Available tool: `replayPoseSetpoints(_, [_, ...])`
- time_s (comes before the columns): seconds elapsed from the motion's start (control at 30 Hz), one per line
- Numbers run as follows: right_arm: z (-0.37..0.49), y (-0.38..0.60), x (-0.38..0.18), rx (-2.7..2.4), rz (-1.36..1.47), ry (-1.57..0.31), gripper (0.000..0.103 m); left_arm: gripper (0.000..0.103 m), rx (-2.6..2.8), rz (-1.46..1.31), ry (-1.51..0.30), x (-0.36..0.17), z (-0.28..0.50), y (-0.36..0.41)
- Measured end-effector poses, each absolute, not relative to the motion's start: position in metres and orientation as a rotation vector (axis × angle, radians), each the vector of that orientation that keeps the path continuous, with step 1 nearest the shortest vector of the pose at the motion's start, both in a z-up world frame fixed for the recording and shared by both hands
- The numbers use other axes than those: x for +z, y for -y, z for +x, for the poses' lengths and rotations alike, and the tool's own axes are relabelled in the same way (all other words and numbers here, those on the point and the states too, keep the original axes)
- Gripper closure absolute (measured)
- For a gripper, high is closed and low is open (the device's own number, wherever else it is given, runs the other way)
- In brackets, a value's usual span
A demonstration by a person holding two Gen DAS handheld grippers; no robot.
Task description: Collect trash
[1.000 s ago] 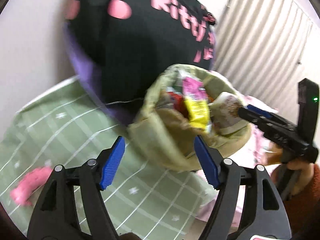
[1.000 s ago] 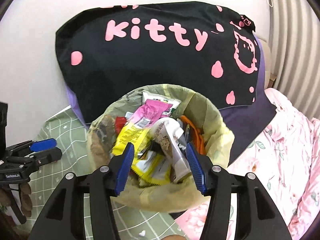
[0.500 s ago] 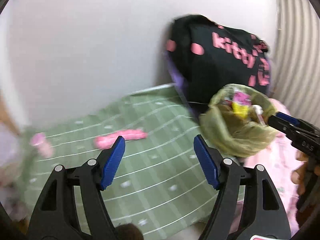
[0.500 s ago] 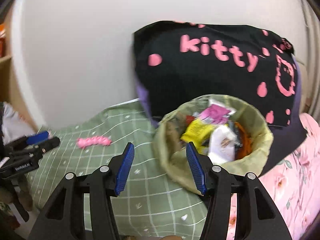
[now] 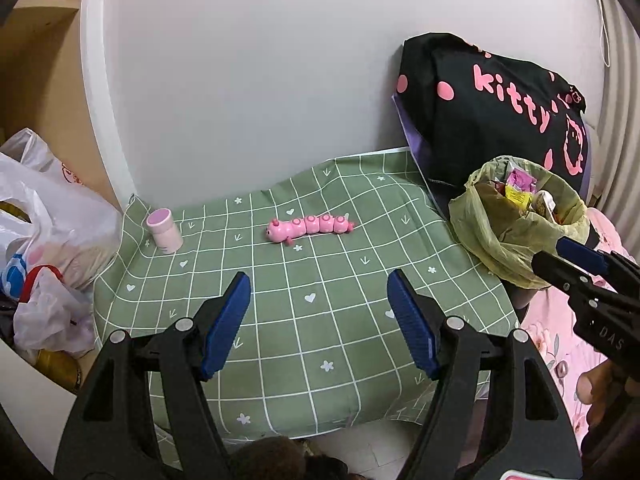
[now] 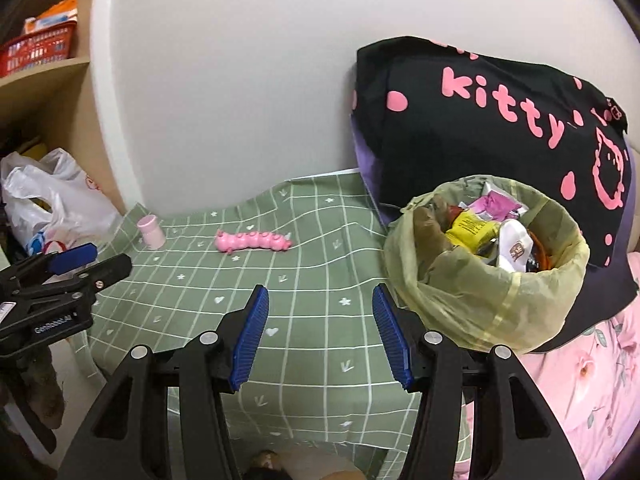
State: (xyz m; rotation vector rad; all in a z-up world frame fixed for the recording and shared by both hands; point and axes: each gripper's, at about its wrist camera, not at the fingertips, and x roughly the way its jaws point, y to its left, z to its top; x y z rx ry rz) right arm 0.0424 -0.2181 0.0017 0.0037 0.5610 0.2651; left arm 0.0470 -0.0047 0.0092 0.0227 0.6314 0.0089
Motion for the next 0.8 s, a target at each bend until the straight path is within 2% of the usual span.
replayPoseSetpoints(0.8, [0.024,0.224,0.012,0.232,0.009,-0.520,0.052,0.036,-0.046,0.020,-0.607,0.017,0.037,0.015])
